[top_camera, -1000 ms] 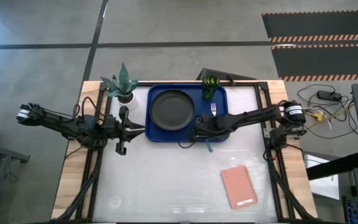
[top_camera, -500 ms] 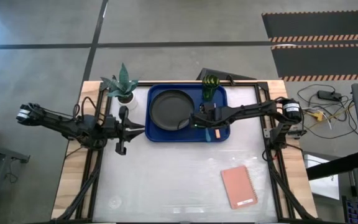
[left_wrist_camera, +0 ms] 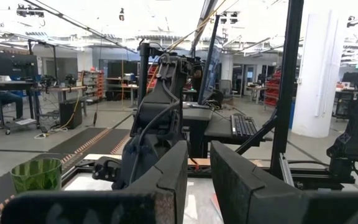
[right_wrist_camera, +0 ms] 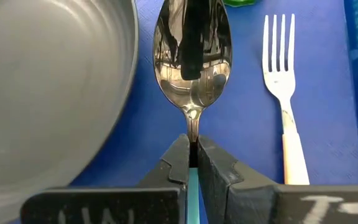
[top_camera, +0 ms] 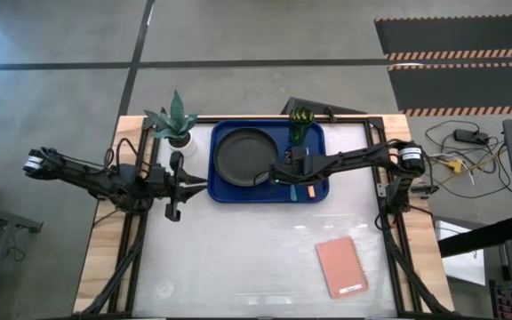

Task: Pick and place plate/cup/fork/spoon on tray
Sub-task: Put the blue spoon in between of the black plate and orange fork on the blue tray

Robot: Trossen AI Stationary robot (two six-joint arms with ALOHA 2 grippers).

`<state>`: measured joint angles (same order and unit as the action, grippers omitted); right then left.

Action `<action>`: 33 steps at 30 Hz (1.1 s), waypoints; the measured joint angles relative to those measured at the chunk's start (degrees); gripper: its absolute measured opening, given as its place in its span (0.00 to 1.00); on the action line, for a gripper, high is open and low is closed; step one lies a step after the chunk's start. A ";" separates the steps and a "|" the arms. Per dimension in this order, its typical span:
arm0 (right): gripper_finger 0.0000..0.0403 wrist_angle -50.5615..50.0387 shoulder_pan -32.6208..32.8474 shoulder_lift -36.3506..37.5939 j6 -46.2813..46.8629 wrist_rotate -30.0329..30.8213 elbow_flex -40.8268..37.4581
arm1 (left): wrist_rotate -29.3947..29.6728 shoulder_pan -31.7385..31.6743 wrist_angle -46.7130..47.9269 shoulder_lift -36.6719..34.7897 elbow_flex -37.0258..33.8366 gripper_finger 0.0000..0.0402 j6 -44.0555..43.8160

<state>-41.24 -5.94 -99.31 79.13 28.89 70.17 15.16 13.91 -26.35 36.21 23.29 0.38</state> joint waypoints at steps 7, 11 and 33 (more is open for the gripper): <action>0.03 0.18 -0.74 -1.01 0.52 1.22 0.00 | 0.00 0.00 0.05 0.00 0.00 0.13 0.00; 0.03 0.24 -1.10 -1.01 0.34 1.36 -0.02 | 0.00 -0.02 0.31 0.00 0.00 0.13 0.00; 0.03 3.82 -2.36 -5.43 -1.75 1.15 -0.11 | 0.00 -0.02 0.35 -0.02 0.00 0.13 0.00</action>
<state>-37.42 -8.29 -104.73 77.38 30.04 70.06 15.16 13.89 -26.00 36.18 23.29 0.38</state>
